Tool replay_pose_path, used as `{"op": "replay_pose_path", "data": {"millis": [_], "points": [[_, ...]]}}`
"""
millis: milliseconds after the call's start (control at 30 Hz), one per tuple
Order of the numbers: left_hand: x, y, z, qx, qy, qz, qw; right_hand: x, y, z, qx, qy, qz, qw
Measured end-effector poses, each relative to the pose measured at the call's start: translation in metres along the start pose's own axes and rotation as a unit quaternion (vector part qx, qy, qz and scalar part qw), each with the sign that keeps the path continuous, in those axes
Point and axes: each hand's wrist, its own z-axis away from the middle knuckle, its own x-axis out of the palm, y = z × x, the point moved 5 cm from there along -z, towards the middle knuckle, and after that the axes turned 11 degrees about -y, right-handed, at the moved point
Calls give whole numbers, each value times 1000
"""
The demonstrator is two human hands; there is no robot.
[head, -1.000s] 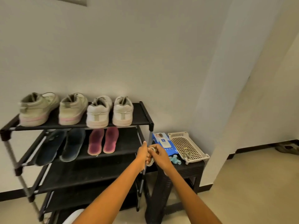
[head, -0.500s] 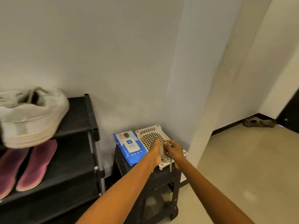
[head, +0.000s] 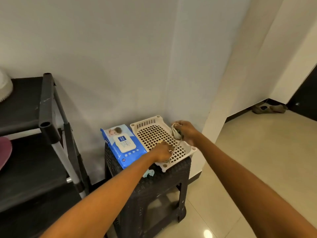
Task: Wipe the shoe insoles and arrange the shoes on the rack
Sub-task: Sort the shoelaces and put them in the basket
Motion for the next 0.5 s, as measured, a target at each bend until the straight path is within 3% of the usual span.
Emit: {"op": "replay_pose_path", "data": {"millis": [67, 167, 367, 500], "points": [[6, -1, 0, 4, -75, -90, 993, -6, -15, -5, 10, -11, 117, 993], [16, -11, -3, -6, -128, -157, 979, -9, -22, -13, 22, 6, 230, 973], [10, -20, 3, -18, -99, -215, 971, 16, 17, -25, 65, -14, 193, 979], [7, -26, 6, -9, -84, -225, 971, 23, 43, -34, 98, -23, 242, 965]]}}
